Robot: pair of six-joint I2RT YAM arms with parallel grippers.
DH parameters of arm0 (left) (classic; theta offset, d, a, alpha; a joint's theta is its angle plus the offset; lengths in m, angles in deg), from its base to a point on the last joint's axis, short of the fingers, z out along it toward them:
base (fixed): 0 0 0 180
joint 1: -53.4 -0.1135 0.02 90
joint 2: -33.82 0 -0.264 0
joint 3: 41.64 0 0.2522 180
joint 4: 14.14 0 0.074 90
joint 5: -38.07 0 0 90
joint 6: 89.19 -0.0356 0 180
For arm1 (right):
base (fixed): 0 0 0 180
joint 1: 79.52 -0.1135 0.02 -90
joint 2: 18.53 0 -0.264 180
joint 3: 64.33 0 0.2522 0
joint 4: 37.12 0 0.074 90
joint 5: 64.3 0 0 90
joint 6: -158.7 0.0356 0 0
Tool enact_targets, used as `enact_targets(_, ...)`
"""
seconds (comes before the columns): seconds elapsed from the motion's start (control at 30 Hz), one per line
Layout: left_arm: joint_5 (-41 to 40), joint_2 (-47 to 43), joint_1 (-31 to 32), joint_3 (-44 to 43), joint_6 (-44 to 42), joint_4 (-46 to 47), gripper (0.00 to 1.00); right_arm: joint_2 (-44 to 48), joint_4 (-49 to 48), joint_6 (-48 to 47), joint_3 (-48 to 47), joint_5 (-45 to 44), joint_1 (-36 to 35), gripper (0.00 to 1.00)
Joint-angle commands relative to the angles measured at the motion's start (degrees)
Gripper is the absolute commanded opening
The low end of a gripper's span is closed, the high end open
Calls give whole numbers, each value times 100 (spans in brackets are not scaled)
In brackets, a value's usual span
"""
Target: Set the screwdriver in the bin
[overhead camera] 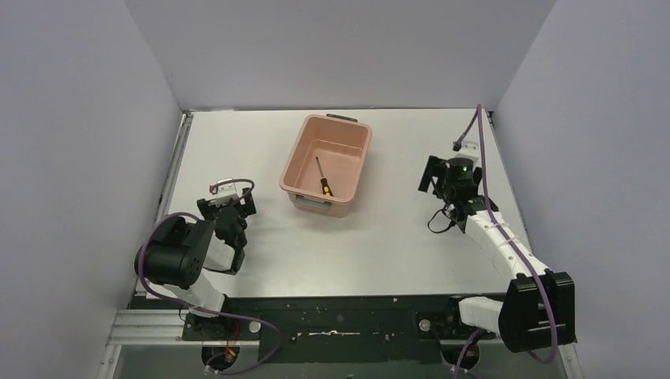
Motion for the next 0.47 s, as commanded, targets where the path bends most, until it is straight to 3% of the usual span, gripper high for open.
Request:
enact_targets(0.0,16,-88,-19,-18,-30,209,97,397,-1201,182,870,557,496,100)
enact_targets(0.13,15,-88,-26,-25,-35,209,97,453,-1435,186,1402,593,654,100)
enact_targets(0.43,42,-89,-32,-49,-24,161,97,418,-1420,164,1549,632,699,100)
